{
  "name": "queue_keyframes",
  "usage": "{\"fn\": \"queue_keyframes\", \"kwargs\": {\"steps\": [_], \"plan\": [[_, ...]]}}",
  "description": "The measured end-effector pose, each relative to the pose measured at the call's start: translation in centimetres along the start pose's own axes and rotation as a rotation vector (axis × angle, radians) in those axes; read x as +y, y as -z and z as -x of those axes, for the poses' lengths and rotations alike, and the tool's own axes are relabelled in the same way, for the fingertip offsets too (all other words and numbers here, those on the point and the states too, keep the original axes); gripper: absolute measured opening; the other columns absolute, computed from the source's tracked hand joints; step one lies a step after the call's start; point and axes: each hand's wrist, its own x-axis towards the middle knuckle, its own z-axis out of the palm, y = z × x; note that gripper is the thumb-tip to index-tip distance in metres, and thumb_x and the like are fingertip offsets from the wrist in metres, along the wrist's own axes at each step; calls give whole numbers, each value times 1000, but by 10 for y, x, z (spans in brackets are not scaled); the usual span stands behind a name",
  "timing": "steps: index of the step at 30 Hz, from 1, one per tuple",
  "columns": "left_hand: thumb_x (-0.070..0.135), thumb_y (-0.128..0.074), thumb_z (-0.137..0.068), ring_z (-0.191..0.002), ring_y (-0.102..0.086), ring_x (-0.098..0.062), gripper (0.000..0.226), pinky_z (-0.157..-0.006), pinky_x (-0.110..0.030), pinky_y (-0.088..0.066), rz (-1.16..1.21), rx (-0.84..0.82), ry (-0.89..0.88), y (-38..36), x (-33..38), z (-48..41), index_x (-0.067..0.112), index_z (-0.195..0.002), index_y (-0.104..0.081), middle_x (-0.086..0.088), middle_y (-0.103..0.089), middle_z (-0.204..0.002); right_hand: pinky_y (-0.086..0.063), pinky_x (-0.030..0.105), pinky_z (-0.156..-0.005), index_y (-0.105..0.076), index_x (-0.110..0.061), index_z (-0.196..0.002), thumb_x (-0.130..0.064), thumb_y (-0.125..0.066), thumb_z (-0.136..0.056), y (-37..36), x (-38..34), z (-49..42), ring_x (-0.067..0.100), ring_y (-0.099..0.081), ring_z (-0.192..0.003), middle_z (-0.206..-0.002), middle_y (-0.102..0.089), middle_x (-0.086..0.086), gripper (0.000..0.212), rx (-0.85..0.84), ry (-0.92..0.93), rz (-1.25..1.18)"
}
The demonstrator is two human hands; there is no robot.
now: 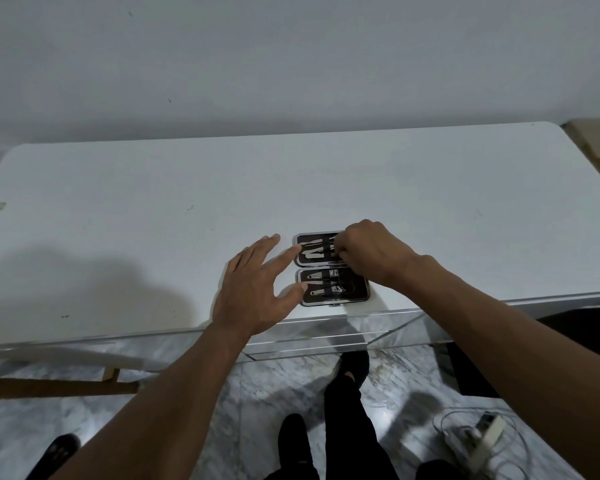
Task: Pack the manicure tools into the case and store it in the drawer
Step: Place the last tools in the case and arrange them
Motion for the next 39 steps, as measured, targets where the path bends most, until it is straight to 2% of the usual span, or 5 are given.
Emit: {"fn": "queue_keyframes", "kwargs": {"steps": [14, 21, 31, 35, 39], "plan": [[63, -47, -82, -140, -35, -17, 62, -112, -41, -30, 9, -7, -6, 3, 1, 0, 41, -140, -46, 2, -42, -151, -37, 30, -64, -65, -9, -81, -7, -47, -87, -2, -5, 7, 29, -53, -72, -86, -70, 12, 19, 35, -83, -153], [64, -47, -82, -141, -34, -17, 63, -112, -41, -29, 15, -13, -11, 3, 0, 0, 40, -140, -47, 2, -42, -151, -51, 36, -84, -70, -10, -103, -9, -57, -87, 3, -3, 28, 27, -63, -92, -101, -69, 10, 20, 150, -192, -346], [77, -40, -75, -144, -25, -19, 80, -115, -37, -18, 101, -150, 56, 15, 5, -6, 34, -143, -44, 3, -34, -154, -39, 21, -80, -64, -8, -122, -15, -64, -87, -1, 2, 61, 21, -63, -96, -101, -72, 7, 36, 67, -488, -555], [55, -68, -81, -127, -31, -19, 64, -105, -29, -24, 128, -197, 153, 22, 13, -13, 26, -136, -55, 3, -43, -137, -48, 28, -80, -69, -3, -107, -12, -69, -84, 3, -6, 54, 25, -66, -94, -98, -73, 10, 25, 74, -468, -567], [34, -70, -87, -115, -51, -23, 51, -91, -29, -38, 235, -321, 277, 33, 31, -27, 7, -128, -57, -8, -53, -120, -46, 26, -75, -71, -2, -103, -8, -71, -81, 5, -1, 47, 25, -67, -91, -92, -75, 10, 23, 94, -471, -622]]}}
